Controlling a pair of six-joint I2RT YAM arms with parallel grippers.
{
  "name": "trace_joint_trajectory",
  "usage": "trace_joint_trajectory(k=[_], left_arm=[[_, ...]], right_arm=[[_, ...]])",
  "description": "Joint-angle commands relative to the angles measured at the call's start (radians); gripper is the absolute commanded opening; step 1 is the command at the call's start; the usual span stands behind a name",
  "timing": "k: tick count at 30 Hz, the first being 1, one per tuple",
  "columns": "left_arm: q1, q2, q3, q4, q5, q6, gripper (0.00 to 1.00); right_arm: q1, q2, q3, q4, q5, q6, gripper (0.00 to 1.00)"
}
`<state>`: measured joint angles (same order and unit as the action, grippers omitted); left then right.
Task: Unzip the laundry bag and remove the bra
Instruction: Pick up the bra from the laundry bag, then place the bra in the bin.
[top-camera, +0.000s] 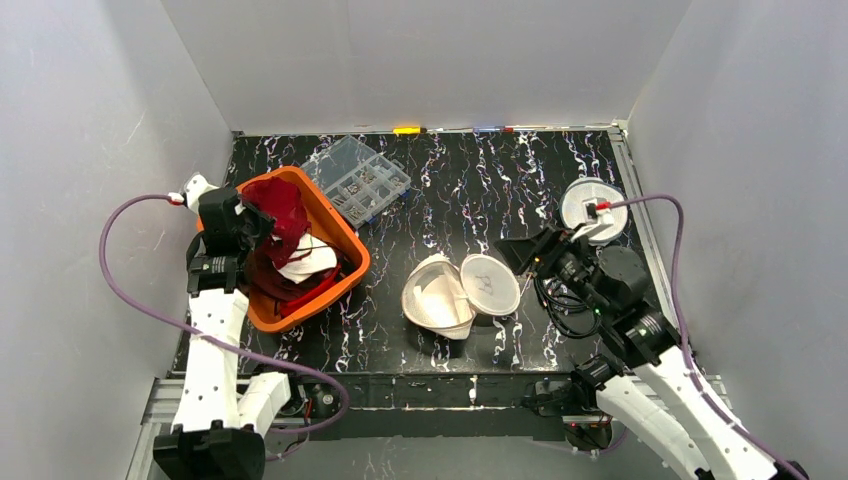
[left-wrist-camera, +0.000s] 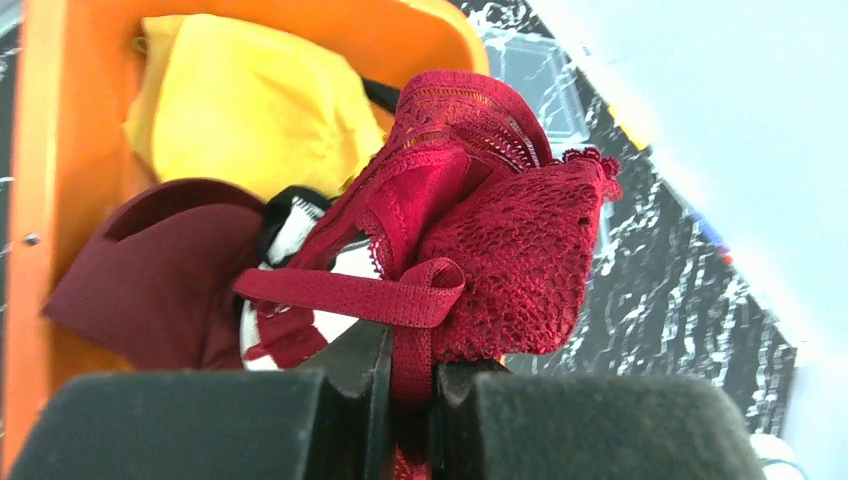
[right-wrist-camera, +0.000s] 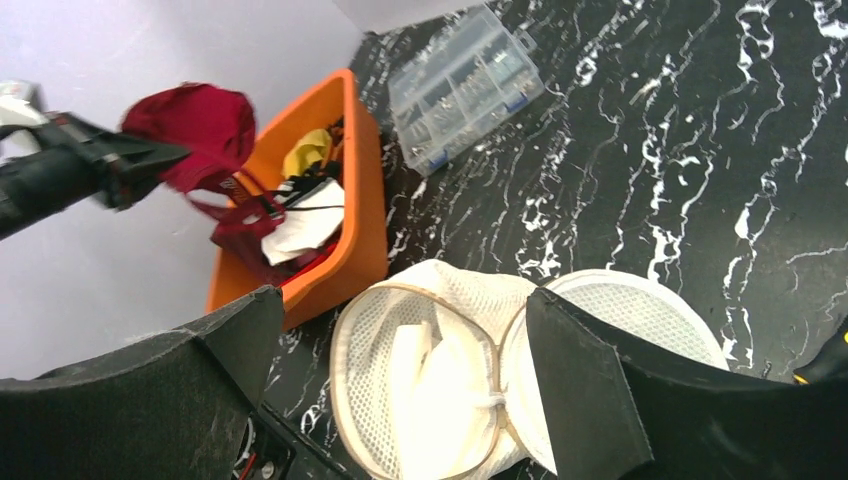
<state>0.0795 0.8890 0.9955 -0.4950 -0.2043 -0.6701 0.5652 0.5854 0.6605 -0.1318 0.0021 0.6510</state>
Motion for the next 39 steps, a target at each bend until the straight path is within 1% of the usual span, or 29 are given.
trace_joint_trajectory(k=[1,4,11,13,17,19,23,25,26,27,30,31,32,34,39], left_arm=[[0.061,0.061,-0.053,0.228,0.151,-0.075,0.00],[0.071,0.110,-0.093,0.330,0.228,-0.076,0.00],[0.102,0.166,-0.175,0.438,0.282,-0.075,0.00],[0.103,0.177,-0.182,0.426,0.281,-0.074,0.00],[0.104,0.221,-0.190,0.327,0.202,-0.069,0.00],[0.105,0.235,-0.217,0.315,0.175,-0.060,0.00],[0.106,0.246,-0.255,0.343,0.202,-0.061,0.00],[0.106,0.245,-0.245,0.344,0.254,-0.061,0.02],[0.106,0.243,-0.235,0.336,0.262,-0.058,0.08],[0.106,0.239,-0.226,0.315,0.264,-0.054,0.17],[0.106,0.209,-0.196,0.229,0.223,-0.030,0.51],[0.106,0.192,-0.194,0.201,0.186,-0.022,0.59],[0.106,0.172,-0.191,0.169,0.163,-0.018,0.65],[0.106,0.124,-0.177,0.100,0.114,-0.008,0.72],[0.106,0.006,-0.094,-0.066,0.038,-0.014,0.74]], right_arm=[[0.001,-0.087,-0.031,0.014,-0.052,-0.015,0.98],[0.001,-0.102,-0.048,0.004,-0.081,-0.016,0.98],[0.001,-0.106,-0.080,0.015,-0.095,-0.021,0.98],[0.001,-0.104,-0.097,0.026,-0.095,-0.016,0.98],[0.001,-0.104,-0.122,0.043,-0.099,0.001,0.98],[0.001,-0.107,-0.129,0.047,-0.102,0.005,0.98],[0.002,-0.117,-0.119,0.032,-0.100,-0.002,0.98],[0.001,-0.118,-0.105,0.017,-0.093,-0.014,0.98],[0.002,-0.119,-0.098,0.009,-0.089,-0.021,0.98],[0.001,-0.120,-0.093,0.005,-0.085,-0.025,0.98],[0.001,-0.120,-0.079,-0.002,-0.076,-0.033,0.98],[0.001,-0.121,-0.077,-0.002,-0.076,-0.034,0.98],[0.002,-0.122,-0.073,-0.003,-0.075,-0.035,0.98],[0.002,-0.117,-0.064,-0.004,-0.076,-0.039,0.99],[0.001,-0.093,-0.021,-0.020,-0.070,-0.070,0.99]])
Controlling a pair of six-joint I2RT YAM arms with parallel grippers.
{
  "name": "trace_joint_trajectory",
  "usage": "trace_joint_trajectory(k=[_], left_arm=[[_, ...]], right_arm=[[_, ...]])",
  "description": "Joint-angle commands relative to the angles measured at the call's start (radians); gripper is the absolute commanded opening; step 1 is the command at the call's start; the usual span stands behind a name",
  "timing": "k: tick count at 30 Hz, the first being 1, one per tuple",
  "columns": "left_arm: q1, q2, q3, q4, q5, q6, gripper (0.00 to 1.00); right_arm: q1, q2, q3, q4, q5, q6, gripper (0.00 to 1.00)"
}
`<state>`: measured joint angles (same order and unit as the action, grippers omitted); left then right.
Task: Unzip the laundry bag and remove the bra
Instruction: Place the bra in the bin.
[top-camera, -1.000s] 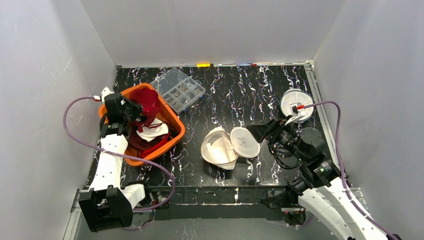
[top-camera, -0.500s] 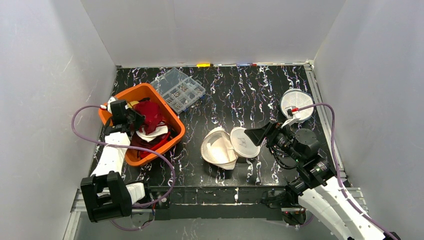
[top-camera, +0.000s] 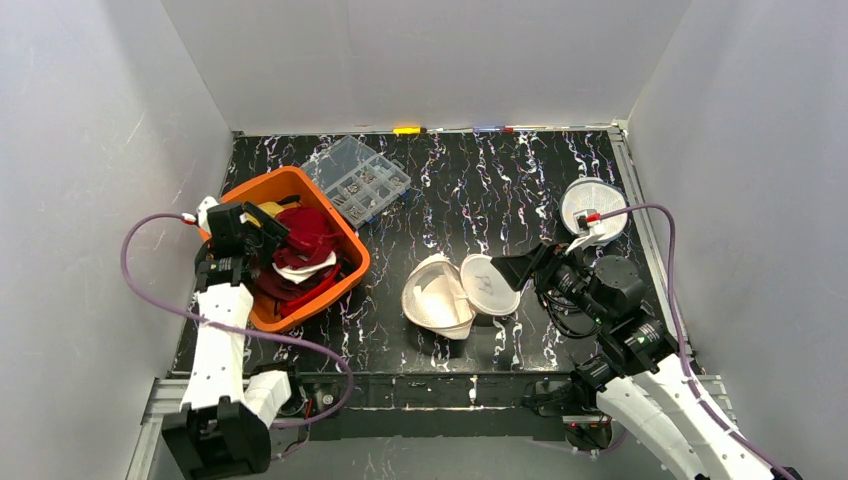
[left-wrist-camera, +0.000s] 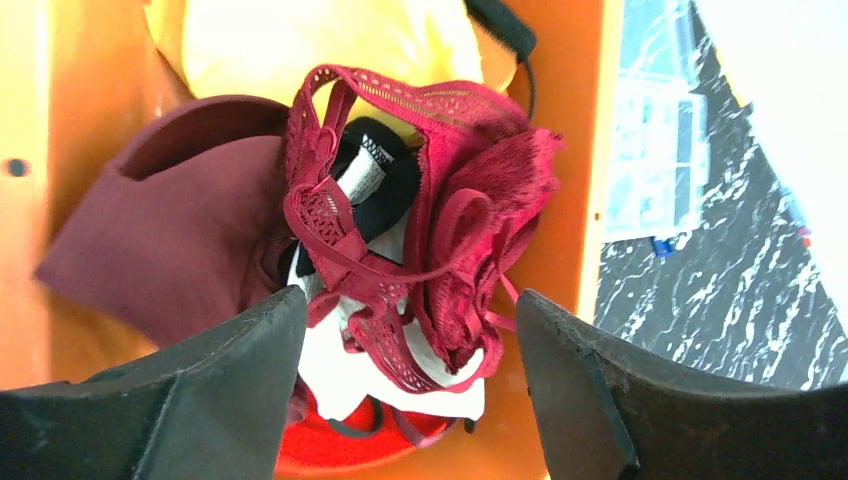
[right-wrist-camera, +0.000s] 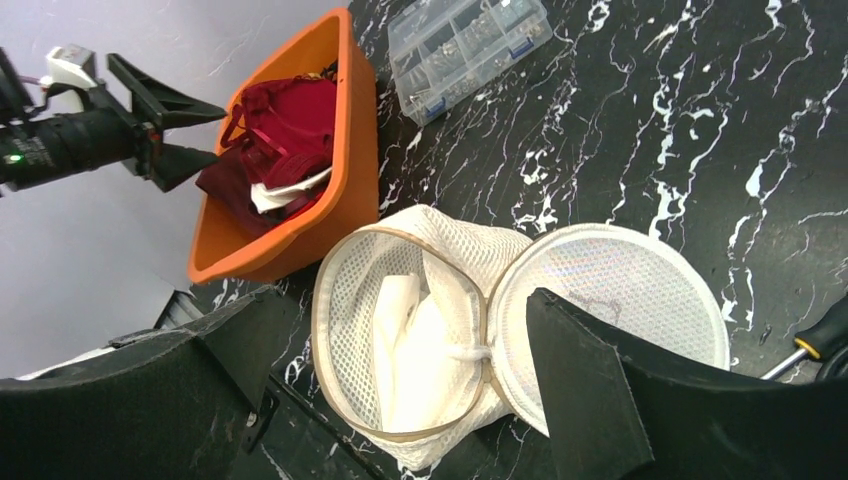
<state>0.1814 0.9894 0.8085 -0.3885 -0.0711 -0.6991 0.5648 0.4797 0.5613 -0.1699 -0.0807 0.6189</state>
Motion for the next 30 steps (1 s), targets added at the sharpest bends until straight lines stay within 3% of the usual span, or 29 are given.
trace_joint_trajectory(k=[1,3,6,9,13,15,16,24,30], left_arm=[[0.003,-0.115,0.107,-0.183,-0.089,0.008,0.73],[0.000,-0.143,0.120,-0.162,-0.027,-0.012,0.67],[-0.013,-0.131,0.088,-0.021,0.168,-0.046,0.45],[-0.038,-0.039,0.086,0.056,0.241,-0.047,0.21],[-0.041,0.123,0.055,0.172,0.316,-0.049,0.01],[-0.039,0.179,0.031,0.207,0.307,-0.053,0.00],[-0.032,0.220,0.033,0.164,0.205,-0.047,0.00],[0.004,0.253,0.017,0.046,0.047,-0.061,0.00],[0.000,0.106,0.067,0.025,0.204,-0.060,0.00]], right_arm=[[0.001,0.018,0.085,0.019,0.011,-0.044,0.99],[0.001,0.030,0.088,0.028,0.007,-0.045,0.99],[0.003,0.038,0.077,0.044,-0.005,-0.032,0.98],[0.001,0.036,0.053,0.054,-0.025,-0.015,0.98],[0.002,0.030,0.011,0.040,-0.040,-0.010,0.99],[0.002,0.036,-0.010,0.046,-0.057,-0.012,0.99],[0.002,0.054,-0.028,0.028,-0.082,0.002,0.99],[0.001,0.054,-0.098,0.007,-0.110,0.093,0.99],[0.002,0.091,0.054,-0.202,-0.040,-0.099,0.99]])
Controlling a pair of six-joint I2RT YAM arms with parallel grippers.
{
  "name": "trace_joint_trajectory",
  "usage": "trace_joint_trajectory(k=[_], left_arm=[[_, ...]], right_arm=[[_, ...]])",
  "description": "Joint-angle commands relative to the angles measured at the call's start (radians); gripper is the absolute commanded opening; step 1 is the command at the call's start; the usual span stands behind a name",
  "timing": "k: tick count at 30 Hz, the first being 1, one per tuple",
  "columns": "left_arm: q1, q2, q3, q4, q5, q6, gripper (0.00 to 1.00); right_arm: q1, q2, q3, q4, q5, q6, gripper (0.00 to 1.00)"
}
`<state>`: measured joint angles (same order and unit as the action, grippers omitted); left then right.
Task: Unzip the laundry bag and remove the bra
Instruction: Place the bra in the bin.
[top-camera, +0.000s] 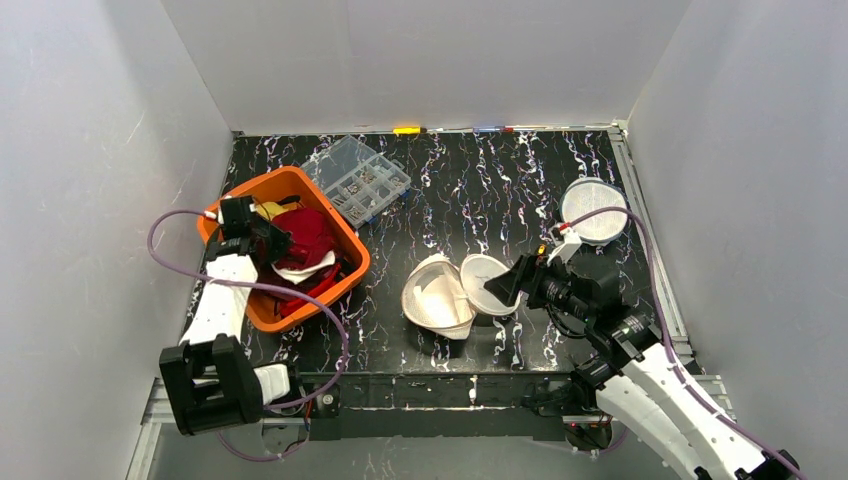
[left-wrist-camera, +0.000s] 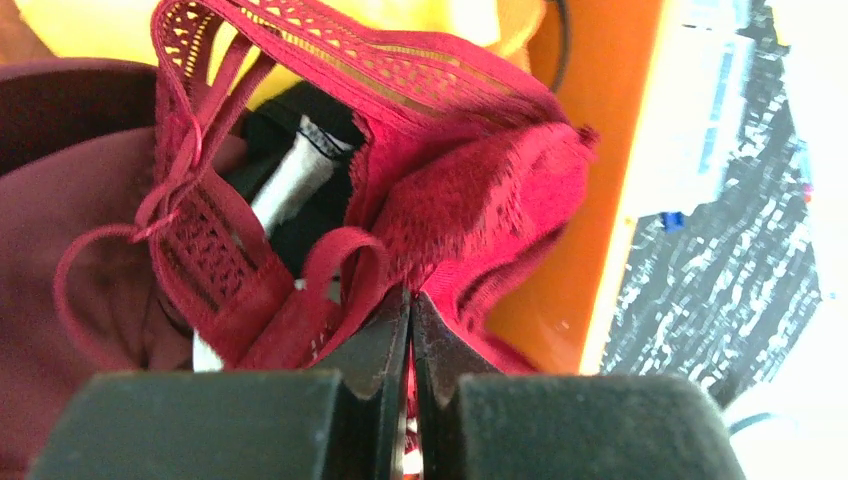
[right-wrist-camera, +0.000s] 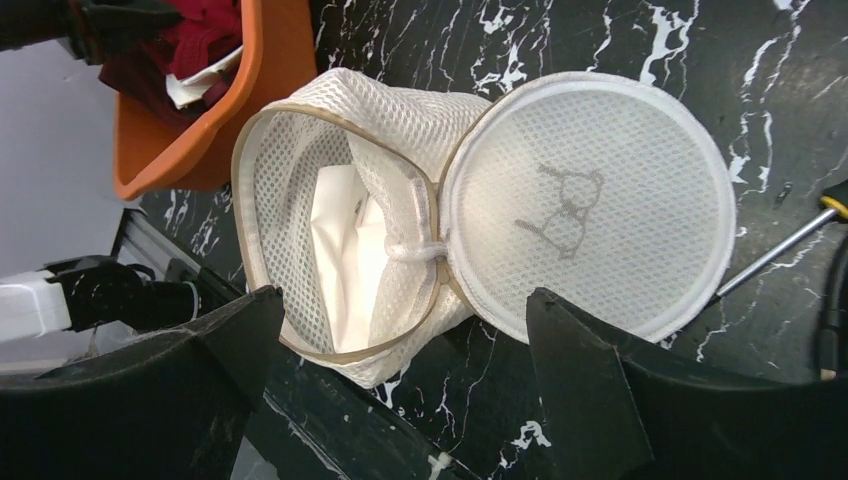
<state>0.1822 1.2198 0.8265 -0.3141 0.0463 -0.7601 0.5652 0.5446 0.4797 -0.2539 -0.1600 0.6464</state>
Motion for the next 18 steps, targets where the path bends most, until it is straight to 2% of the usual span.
trace_joint_trajectory(k=[1,4,7,12,17,18], left_arm=[[-0.011,-0.169,0.062,-0.059,0.102,-0.001,0.05],[-0.102,-0.285,0.116,-0.110,0.106,0.025,0.33],[-0.280,-0.363,0.147,-0.167,0.083,0.040,0.50],[-0.622,-0.418,0.108,-0.195,-0.020,0.008,0.60],[-0.997,-0.321,0.122,-0.227,-0.225,-0.024,0.62],[-1.043,-0.302,0.124,-0.229,-0.250,-0.033,0.62]], right_arm=[[0.002,0.027,0.163,-0.141,0.053,-0.154,0.99],[0.001,0.047,0.231,-0.168,0.058,-0.208,0.99],[0.006,0.147,0.305,-0.209,0.040,-0.228,0.91],[0.112,0.249,0.326,-0.199,0.136,-0.236,0.82],[0.421,0.378,0.343,-0.149,0.413,-0.207,0.77],[0.475,0.411,0.351,-0.138,0.464,-0.201,0.76]])
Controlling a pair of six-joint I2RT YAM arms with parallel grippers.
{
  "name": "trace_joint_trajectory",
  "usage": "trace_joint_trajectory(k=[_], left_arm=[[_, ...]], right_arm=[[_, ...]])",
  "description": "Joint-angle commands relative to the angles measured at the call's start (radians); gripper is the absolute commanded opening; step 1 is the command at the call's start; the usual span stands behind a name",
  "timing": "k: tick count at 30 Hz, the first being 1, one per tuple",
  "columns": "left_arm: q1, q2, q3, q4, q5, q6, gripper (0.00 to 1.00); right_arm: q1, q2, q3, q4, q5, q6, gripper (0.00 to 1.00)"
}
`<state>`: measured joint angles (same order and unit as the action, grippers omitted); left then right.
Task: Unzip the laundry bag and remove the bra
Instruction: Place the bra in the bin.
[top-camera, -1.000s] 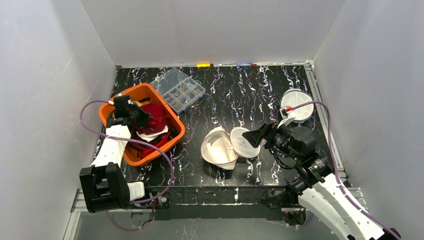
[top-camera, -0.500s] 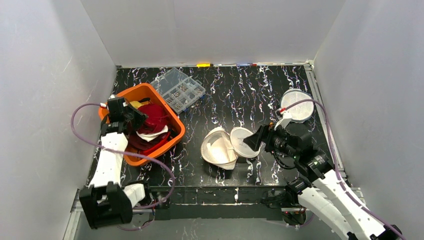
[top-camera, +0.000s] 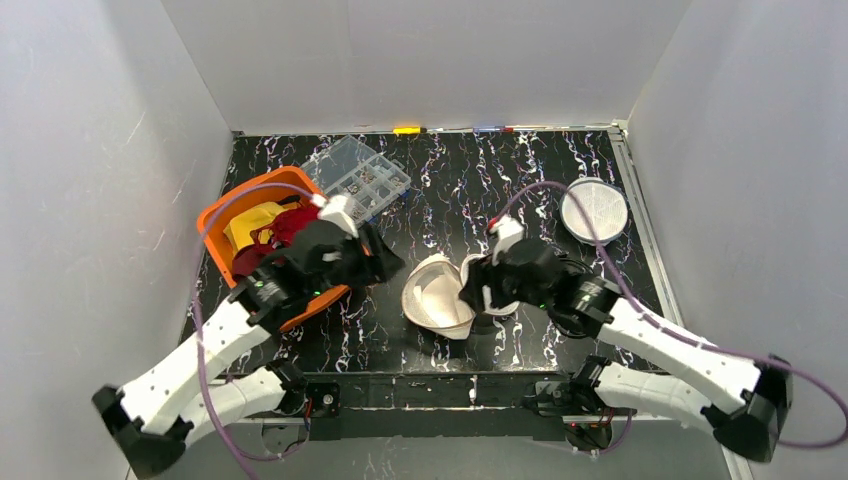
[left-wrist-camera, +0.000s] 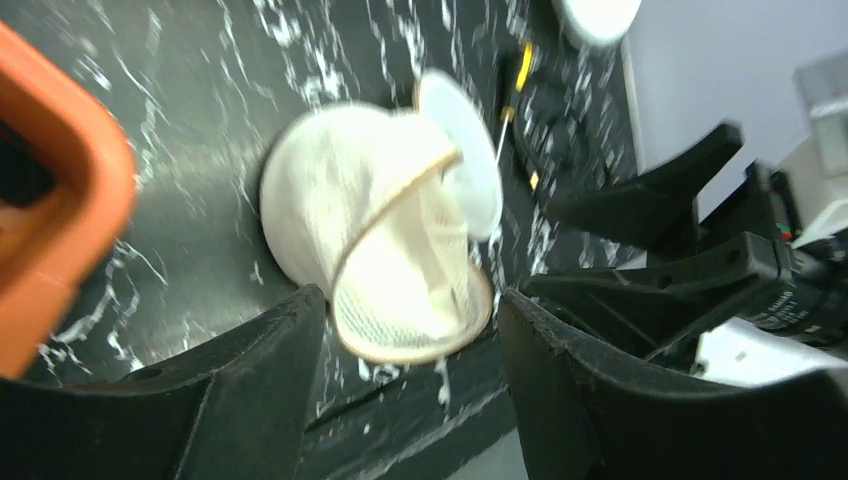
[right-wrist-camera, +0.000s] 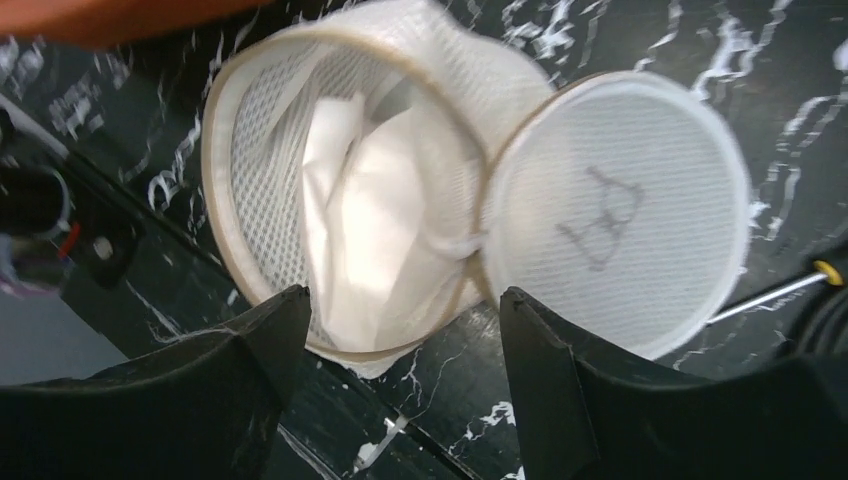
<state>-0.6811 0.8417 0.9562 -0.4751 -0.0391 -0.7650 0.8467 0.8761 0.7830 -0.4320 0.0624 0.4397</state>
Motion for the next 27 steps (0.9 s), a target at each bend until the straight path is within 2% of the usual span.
trace_joint_trajectory(k=[1,6,12,19,23,27], left_arm=[[-0.210,0.093,-0.008,-0.072,-0.189,-0.038,0.62],[-0.270,0.149,-0.068,-0.052,-0.205,-0.095,0.62],[-0.302,0.188,-0.163,-0.031,-0.234,-0.150,0.58],[-0.301,0.274,-0.193,0.047,-0.212,-0.148,0.52],[-0.302,0.300,-0.199,0.080,-0.206,-0.134,0.39],[-0.301,0.312,-0.198,0.090,-0.203,-0.121,0.07]], right_arm=[[0.239,0.105,0.052,0.052,0.281,0.011,0.75],[0.312,0.181,-0.006,0.191,0.306,0.016,0.65],[0.338,0.245,-0.072,0.302,0.296,0.016,0.64],[0.386,0.287,-0.096,0.321,0.278,0.027,0.64],[0.402,0.250,-0.121,0.312,0.264,0.034,0.64],[0.415,0.224,-0.123,0.278,0.254,0.034,0.64]])
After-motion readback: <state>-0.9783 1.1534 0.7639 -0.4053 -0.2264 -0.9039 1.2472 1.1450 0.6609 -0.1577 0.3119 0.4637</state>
